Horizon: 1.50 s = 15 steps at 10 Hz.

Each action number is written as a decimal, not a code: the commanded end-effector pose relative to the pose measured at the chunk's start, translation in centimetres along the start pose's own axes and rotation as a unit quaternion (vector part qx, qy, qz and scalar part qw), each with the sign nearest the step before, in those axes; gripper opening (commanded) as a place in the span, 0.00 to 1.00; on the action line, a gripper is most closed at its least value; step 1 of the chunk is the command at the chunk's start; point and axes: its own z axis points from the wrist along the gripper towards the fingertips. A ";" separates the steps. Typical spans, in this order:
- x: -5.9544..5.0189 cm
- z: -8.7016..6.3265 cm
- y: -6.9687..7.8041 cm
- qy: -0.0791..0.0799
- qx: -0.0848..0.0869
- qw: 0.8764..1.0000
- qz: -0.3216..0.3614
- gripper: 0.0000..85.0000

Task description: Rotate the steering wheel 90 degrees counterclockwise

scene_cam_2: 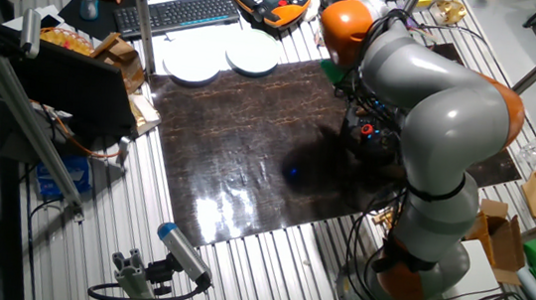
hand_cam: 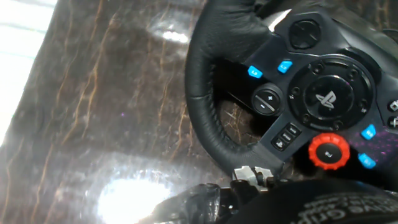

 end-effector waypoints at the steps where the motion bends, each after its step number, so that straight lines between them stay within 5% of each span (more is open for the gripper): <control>1: 0.0 0.0 0.0 0.000 0.005 1.000 0.015 0.01; 7: -0.6 0.3 0.1 -0.011 0.010 0.999 0.032 0.01; 15: -0.5 0.3 0.1 0.000 0.024 1.000 -0.002 0.01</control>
